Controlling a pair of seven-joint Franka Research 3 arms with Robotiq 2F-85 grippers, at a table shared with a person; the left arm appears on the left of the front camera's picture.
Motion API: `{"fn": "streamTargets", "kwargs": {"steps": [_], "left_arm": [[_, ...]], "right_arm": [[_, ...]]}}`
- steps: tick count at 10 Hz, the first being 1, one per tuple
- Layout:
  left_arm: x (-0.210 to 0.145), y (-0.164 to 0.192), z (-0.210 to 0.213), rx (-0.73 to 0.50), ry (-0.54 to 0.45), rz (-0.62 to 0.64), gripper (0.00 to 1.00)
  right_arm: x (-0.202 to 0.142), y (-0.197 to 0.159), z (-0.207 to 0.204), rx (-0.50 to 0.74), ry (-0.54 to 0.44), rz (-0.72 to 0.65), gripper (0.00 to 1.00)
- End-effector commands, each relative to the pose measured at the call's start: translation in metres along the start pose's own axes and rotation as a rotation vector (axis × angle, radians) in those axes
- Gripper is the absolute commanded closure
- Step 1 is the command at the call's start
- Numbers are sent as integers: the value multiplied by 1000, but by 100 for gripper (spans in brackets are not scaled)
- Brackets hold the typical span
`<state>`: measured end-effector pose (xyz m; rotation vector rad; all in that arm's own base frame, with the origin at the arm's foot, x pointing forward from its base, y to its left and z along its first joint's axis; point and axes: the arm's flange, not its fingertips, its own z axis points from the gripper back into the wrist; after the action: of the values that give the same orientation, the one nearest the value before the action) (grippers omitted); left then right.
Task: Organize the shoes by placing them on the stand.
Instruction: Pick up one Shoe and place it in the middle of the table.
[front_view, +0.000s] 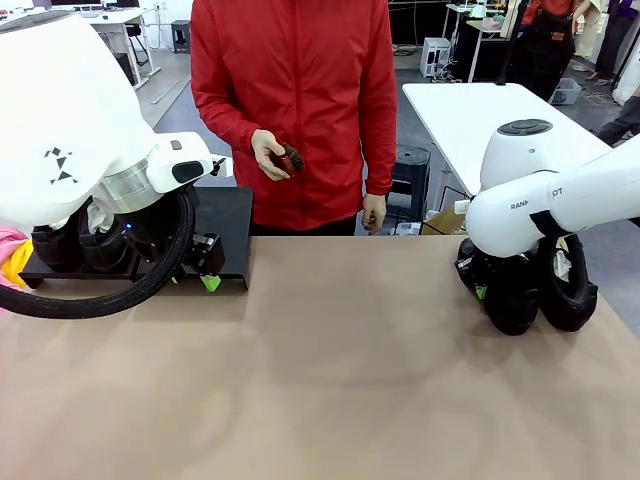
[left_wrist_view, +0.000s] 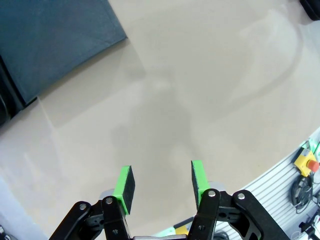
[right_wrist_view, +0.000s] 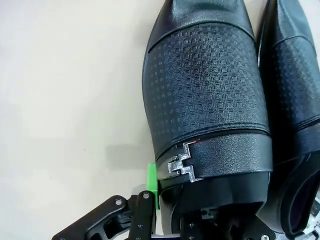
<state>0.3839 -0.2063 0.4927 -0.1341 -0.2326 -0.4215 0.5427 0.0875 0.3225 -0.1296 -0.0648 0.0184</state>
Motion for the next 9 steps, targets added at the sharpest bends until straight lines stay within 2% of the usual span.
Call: {"fn": "streamTargets", "kwargs": {"steps": [1, 2, 4, 5, 6, 8, 9], "left_arm": [[-1, 1, 3, -1, 4, 8, 39], [-1, 1, 3, -1, 4, 8, 39], [-1, 1, 3, -1, 4, 8, 39], [-1, 1, 3, -1, 4, 8, 39], [-1, 1, 3, -1, 4, 8, 39], [-1, 1, 3, -1, 4, 8, 39], [-1, 1, 3, -1, 4, 8, 39]], "right_arm": [[0, -1, 7, 62, -5, -2, 100], [-6, 2, 21, 67, -15, -41, 100], [-30, 16, 83, 53, -145, -116, 100], [-45, 30, 115, 88, -205, -127, 100], [-53, 42, 134, 41, -271, -127, 100], [-37, 44, 118, -50, -209, -137, 100], [-36, 47, 109, -45, -186, -142, 100]]}}
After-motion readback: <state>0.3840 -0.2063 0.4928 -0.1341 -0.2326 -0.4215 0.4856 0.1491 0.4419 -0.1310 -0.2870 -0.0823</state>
